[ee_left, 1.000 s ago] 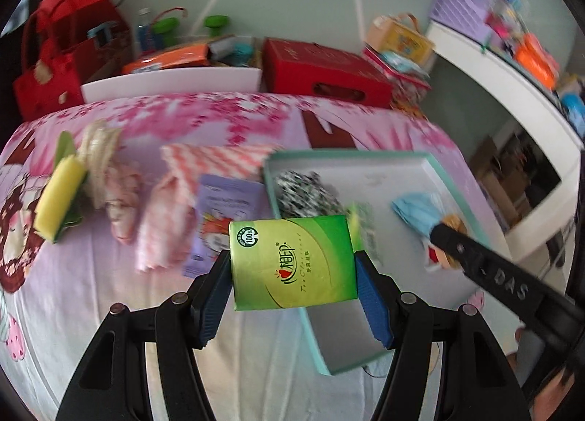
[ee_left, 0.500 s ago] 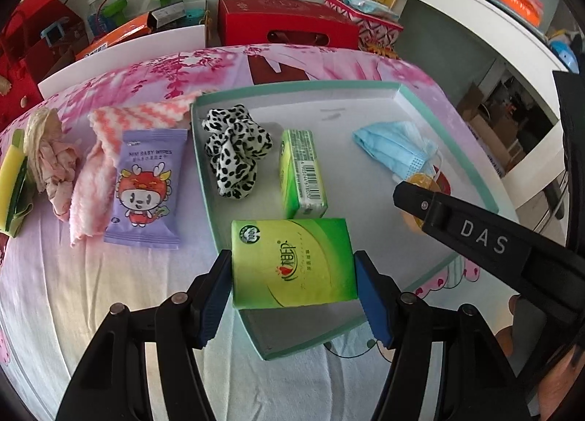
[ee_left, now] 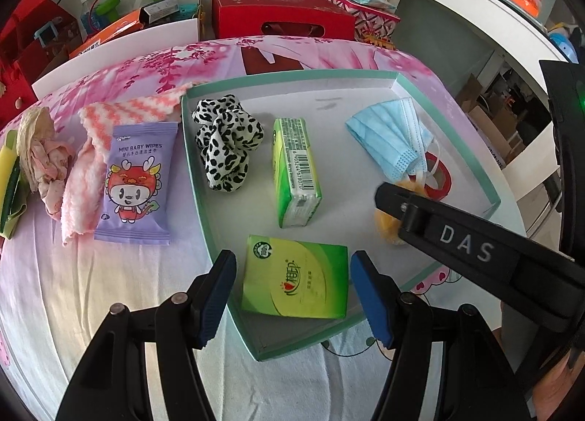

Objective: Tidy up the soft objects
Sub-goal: 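Carry the container with the right tool while the left tool carries the tissue pack, releasing both in the tray, then move both open tools back to the pile, left over the yellow sponge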

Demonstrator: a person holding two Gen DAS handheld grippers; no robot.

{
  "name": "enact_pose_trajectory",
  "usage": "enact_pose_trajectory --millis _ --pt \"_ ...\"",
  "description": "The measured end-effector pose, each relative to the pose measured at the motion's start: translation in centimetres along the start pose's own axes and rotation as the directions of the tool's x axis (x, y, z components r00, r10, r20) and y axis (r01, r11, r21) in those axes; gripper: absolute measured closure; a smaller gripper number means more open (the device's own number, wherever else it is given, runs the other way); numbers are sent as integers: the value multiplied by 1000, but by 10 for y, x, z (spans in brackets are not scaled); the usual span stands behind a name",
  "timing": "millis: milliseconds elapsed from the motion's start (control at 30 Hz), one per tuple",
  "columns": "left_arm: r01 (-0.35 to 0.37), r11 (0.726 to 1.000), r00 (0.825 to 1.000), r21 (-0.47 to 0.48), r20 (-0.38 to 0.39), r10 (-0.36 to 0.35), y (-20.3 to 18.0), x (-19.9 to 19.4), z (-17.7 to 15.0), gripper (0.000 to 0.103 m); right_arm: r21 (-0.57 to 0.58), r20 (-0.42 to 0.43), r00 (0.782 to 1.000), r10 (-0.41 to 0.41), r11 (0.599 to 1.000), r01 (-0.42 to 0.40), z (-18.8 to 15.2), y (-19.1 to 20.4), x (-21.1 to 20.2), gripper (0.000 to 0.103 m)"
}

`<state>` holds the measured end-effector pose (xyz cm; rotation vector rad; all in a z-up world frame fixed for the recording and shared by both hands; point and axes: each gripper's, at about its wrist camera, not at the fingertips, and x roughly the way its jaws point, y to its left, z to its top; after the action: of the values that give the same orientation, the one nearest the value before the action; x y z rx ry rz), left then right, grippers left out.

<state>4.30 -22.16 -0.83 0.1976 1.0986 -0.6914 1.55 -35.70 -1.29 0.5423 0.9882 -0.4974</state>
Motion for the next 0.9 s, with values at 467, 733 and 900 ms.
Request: enact_pose_trajectory --millis 467,733,900 --pt "-23 1000 999 -19 48 24 8 -12 5 23 6 38 999 -10 1000 10 1 -2 -10 0" --pt "-79 996 995 -48 57 82 18 -14 6 14 21 45 999 -6 1000 6 2 -5 -10 0" --pt "-115 991 991 -74 55 119 27 -14 7 14 35 48 999 -8 999 6 2 -8 -11 0"
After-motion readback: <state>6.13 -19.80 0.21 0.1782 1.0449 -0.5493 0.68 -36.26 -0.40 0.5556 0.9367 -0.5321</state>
